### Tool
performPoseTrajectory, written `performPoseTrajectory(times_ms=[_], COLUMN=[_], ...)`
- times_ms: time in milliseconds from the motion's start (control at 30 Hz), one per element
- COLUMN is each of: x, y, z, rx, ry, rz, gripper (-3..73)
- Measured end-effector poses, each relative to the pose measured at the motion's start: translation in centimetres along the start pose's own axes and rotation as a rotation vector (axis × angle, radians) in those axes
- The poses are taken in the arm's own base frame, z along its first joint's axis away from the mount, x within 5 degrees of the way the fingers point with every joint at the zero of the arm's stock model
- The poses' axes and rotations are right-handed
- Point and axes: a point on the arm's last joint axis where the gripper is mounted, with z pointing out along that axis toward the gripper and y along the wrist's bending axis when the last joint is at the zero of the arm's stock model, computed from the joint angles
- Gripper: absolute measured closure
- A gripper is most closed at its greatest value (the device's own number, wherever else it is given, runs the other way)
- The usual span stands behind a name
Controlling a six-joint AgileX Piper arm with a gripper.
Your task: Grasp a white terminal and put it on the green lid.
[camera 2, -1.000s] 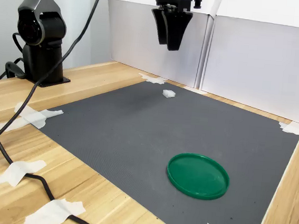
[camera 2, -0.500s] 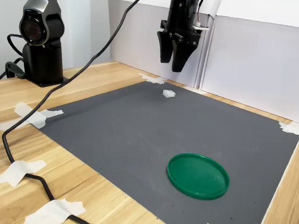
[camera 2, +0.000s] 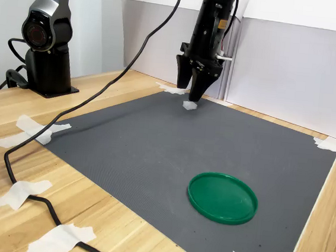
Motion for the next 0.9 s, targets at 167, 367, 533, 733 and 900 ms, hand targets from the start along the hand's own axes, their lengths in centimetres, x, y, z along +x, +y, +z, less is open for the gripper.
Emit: performPoseTrajectory(times_ms=[167,367,533,733,900], x=[-0.2,-0.4,-0.5,-0.6,-0.8], y=[-0.2,-0.4,-0.5,-0.6,-0.7], z=[1.0,1.2,1.2,1.4,2.0], rx=[-0.007,0.016,0.024,0.027,0.021], ry=[0.020,0.010,-0.003,-0.010,0.001], rz=[0.006,0.001,0.005,0.010,0.025], gripper=[3.0,3.0,3.0,3.0,3.0])
